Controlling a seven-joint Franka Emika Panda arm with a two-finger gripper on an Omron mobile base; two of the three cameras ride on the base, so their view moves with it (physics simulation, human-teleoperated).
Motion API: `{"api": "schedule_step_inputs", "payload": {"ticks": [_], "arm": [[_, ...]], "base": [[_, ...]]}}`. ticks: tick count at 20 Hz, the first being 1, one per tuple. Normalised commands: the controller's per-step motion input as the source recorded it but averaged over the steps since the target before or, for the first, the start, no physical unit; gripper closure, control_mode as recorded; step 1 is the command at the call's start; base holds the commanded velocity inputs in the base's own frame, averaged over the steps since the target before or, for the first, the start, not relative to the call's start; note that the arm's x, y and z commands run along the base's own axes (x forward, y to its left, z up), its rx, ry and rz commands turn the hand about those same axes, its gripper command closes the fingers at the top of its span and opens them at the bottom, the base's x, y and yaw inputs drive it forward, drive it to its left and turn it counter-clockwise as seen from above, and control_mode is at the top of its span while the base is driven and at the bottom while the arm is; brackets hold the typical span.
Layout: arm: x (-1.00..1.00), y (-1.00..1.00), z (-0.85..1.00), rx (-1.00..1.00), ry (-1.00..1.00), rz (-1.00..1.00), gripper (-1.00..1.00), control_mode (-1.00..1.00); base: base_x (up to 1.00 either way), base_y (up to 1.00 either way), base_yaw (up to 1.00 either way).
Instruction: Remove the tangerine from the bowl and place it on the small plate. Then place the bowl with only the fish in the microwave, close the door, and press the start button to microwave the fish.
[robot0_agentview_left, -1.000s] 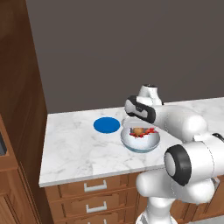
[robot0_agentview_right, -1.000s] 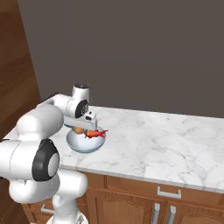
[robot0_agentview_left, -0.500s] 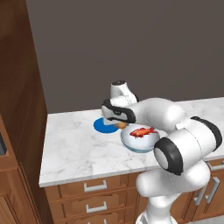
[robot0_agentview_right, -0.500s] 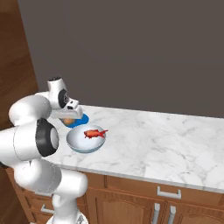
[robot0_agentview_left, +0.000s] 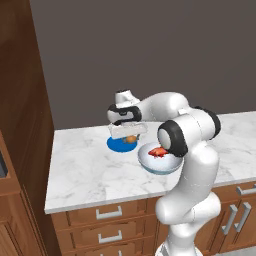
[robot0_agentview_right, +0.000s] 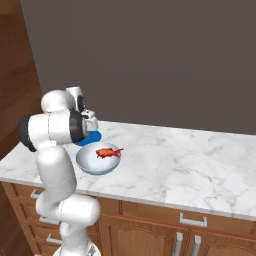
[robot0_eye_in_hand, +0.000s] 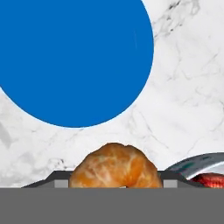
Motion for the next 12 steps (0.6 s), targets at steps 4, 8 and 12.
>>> {"api": "schedule_step_inputs", "payload": {"ticks": [4, 8, 12], "arm": [[0.17, 0.00, -0.63, 0.00, 0.04, 0.00, 1.00, -1.00], [0.39, 0.00, -0.34, 0.00, 0.06, 0.00, 1.00, -1.00], [0.50, 0.00, -0.22, 0.00, 0.04, 0.00, 1.00, -1.00]], "base": [[0.00, 0.00, 0.00], [0.00, 0.00, 0.00], [0.00, 0.00, 0.00]]}}
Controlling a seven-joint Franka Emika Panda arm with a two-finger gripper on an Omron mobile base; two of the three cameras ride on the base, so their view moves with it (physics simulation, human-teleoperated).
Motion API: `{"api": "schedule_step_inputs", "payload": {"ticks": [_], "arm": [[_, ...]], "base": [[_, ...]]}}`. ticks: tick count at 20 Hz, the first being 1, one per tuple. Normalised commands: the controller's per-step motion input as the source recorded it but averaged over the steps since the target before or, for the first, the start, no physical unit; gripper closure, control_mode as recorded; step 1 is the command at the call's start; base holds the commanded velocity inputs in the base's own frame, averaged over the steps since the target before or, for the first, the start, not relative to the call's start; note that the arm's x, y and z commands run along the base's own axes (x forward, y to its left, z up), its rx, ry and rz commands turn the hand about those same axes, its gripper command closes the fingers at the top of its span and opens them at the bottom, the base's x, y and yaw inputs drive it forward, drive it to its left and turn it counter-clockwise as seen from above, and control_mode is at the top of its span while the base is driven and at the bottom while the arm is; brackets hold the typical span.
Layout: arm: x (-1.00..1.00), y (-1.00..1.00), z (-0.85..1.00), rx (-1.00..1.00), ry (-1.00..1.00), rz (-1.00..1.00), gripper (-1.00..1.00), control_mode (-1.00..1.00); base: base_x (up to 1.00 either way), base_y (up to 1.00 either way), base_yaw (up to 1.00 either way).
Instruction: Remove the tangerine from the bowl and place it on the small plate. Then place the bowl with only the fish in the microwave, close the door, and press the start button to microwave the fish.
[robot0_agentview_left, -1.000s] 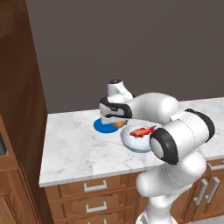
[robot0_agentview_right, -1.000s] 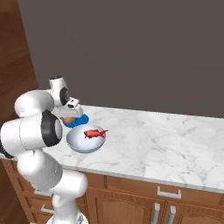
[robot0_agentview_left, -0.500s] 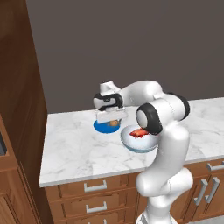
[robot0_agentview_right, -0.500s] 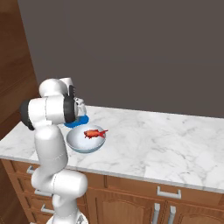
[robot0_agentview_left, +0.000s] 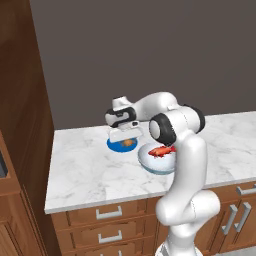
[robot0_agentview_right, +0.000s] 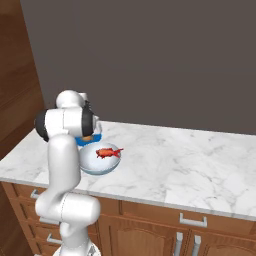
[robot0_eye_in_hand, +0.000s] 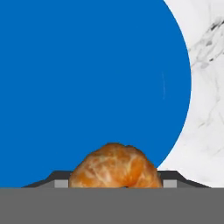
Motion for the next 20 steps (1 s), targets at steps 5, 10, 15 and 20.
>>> {"api": "schedule_step_inputs", "payload": {"ticks": [5, 10, 15, 20], "arm": [[0.42, 0.00, -0.32, 0.00, 0.03, 0.00, 1.00, -1.00], [0.19, 0.05, -0.26, 0.00, 0.01, 0.00, -1.00, -1.00], [-0.25, 0.00, -0.02, 0.00, -0.16, 0.00, -1.00, -1.00], [-0.53, 0.00, 0.31, 0.00, -0.25, 0.00, -1.00, -1.00]], "base": [[0.00, 0.00, 0.00], [0.00, 0.00, 0.00], [0.00, 0.00, 0.00], [0.00, 0.00, 0.00]]}}
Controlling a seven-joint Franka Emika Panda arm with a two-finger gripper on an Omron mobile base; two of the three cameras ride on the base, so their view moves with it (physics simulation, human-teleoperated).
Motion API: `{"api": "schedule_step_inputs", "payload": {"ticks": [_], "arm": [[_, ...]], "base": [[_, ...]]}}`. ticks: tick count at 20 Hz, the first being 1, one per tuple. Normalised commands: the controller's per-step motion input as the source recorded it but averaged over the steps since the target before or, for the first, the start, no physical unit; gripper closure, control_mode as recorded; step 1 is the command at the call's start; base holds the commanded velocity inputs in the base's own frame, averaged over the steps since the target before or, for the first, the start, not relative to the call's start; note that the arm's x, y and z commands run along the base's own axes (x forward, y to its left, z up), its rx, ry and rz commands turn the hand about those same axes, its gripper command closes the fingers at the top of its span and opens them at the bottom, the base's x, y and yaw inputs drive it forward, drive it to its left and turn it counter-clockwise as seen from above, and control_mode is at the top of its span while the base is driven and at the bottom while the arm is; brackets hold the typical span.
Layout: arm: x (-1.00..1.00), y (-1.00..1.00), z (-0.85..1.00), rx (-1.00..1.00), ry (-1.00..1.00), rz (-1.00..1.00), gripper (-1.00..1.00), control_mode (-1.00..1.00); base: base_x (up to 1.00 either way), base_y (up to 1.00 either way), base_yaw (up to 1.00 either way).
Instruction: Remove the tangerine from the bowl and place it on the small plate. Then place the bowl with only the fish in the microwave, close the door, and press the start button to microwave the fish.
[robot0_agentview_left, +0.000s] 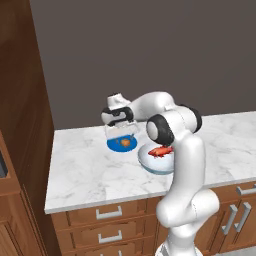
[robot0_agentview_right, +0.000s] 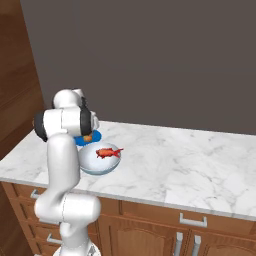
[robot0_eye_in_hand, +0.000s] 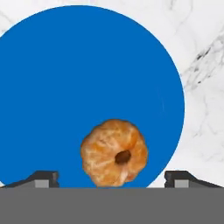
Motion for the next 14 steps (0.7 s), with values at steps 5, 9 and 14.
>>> {"api": "schedule_step_inputs", "payload": {"ticks": [5, 9, 14], "arm": [[-0.99, -0.06, 0.40, 0.00, -0.41, -0.09, -1.00, -1.00], [-1.00, -0.12, 0.06, 0.00, -0.31, -0.22, -1.00, -1.00], [-1.00, -0.12, 0.00, 0.00, -0.14, -0.19, -1.00, -1.00]], "base": [[0.00, 0.00, 0.00], [0.00, 0.00, 0.00], [0.00, 0.00, 0.00]]}}
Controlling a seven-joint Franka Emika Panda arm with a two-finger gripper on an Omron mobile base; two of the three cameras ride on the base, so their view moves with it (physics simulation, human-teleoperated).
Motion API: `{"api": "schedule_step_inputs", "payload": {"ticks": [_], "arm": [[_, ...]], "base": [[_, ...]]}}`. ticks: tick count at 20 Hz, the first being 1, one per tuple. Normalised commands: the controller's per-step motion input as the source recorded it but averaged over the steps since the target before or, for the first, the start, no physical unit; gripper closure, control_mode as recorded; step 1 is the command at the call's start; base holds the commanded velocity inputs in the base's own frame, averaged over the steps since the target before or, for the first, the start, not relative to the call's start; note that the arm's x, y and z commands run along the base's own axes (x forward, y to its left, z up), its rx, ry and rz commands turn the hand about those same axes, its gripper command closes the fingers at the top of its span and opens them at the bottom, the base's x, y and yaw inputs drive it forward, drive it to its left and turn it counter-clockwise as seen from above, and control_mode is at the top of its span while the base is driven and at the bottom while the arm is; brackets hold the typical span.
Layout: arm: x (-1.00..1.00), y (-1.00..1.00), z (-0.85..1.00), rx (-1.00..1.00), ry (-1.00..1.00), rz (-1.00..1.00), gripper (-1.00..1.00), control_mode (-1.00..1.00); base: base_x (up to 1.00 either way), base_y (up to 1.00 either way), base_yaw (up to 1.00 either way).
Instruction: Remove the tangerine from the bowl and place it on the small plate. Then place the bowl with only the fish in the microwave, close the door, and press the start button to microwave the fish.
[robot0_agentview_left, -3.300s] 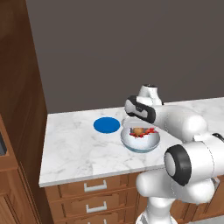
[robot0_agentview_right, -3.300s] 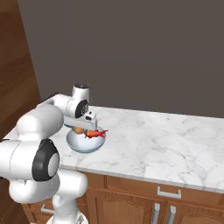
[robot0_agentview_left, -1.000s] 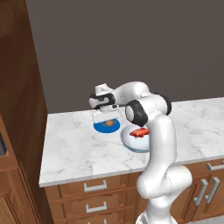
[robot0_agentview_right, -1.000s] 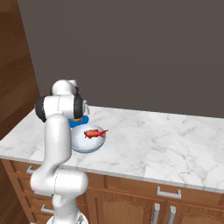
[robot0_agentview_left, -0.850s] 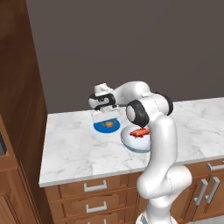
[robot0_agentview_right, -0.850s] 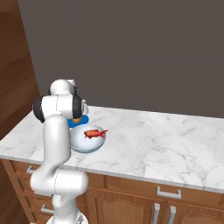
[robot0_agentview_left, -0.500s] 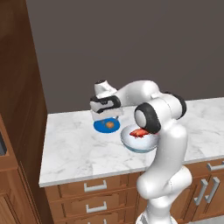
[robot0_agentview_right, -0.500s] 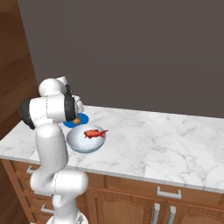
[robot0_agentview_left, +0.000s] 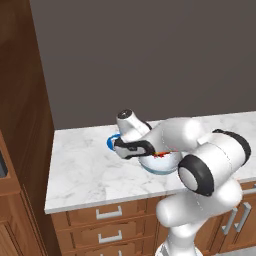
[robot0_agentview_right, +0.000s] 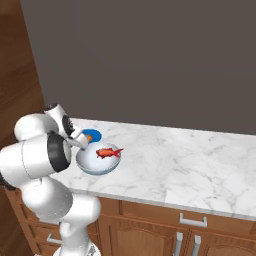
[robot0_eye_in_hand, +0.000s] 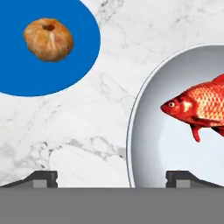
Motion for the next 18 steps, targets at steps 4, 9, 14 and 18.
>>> {"api": "schedule_step_inputs", "payload": {"ticks": [4, 9, 14, 18], "arm": [[-0.60, -0.03, 0.00, 0.00, 0.03, -0.02, -1.00, -1.00], [-0.02, 0.00, 0.00, -0.02, 0.12, 0.01, -1.00, -1.00], [0.00, 0.00, -0.06, -0.08, 0.14, 0.02, -1.00, -1.00], [0.00, 0.00, -0.03, -0.07, 0.11, 0.00, -1.00, -1.00]], "base": [[0.00, 0.00, 0.00], [0.00, 0.00, 0.00], [0.00, 0.00, 0.00], [0.00, 0.00, 0.00]]}}
